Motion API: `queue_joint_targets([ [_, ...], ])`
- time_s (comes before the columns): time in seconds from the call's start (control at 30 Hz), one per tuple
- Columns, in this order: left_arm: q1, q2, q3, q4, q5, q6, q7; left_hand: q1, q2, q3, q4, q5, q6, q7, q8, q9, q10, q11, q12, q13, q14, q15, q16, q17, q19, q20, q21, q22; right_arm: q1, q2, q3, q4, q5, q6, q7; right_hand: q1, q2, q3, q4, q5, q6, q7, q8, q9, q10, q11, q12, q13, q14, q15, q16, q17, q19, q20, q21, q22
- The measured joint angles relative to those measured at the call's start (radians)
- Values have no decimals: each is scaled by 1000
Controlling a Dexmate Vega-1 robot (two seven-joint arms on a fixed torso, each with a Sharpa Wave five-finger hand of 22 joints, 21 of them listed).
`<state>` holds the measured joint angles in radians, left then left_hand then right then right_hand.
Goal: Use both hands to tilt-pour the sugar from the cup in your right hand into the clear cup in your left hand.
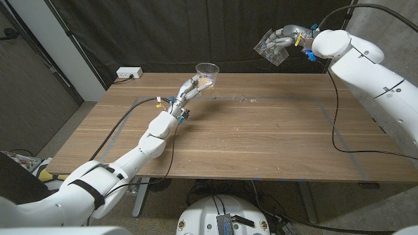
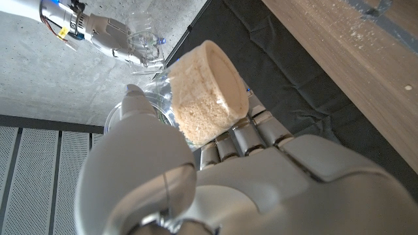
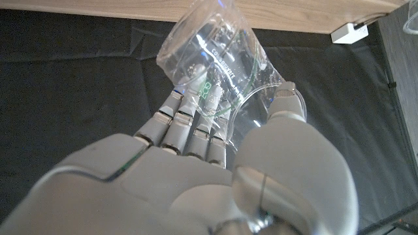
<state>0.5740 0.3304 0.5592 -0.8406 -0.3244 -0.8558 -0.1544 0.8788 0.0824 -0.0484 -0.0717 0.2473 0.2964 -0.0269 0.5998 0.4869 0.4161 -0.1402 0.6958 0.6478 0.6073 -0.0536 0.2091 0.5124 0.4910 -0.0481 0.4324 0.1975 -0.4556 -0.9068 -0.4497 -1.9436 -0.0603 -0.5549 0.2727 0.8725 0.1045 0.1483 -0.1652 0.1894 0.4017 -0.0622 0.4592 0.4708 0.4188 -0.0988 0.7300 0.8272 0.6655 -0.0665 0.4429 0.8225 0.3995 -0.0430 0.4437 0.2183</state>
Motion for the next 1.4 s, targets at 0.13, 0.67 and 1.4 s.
queue_joint_targets([
  [0.13, 12, 8, -6, -26, 2, 9, 11, 0, 0, 0, 0, 0, 0, 0, 0, 0, 0, 0, 0, 0, 0, 0, 0, 0, 0, 0, 0, 0, -45, -12, 36, -7, 52, 10, -42, 3, 0, 0, 0, 0, 2, 2, 0, 1, 0, 0, 0, 0, 0, 0, 0, 5, 0, 0, 0, 0],
  [0.67, 35, 21, -27, -75, -13, 34, 29, -5, 8, -7, 1, 0, 0, 0, 0, 0, -2, 2, 0, 4, 0, 0, 0, 0, 0, 0, 0, 0, -203, -26, 137, 22, 247, 113, -220, 12, -7, 3, -3, -4, 24, 1, 6, 5, 25, -3, -4, 5, 19, 2, 0, 14, 2, -2, 0, 0],
  [1.4, 23, 24, -43, -62, -35, 34, 10, -4, 9, -14, 3, -8, 0, 0, 4, 0, -3, 5, 4, 8, 5, -5, 0, 0, 0, 0, 0, 5, -352, 61, 183, 190, 405, 381, -394, 19, -14, 21, 7, -5, 40, 0, 15, 15, 55, -5, 14, 22, 39, -3, 6, 28, 27, 2, 8, 0],
])
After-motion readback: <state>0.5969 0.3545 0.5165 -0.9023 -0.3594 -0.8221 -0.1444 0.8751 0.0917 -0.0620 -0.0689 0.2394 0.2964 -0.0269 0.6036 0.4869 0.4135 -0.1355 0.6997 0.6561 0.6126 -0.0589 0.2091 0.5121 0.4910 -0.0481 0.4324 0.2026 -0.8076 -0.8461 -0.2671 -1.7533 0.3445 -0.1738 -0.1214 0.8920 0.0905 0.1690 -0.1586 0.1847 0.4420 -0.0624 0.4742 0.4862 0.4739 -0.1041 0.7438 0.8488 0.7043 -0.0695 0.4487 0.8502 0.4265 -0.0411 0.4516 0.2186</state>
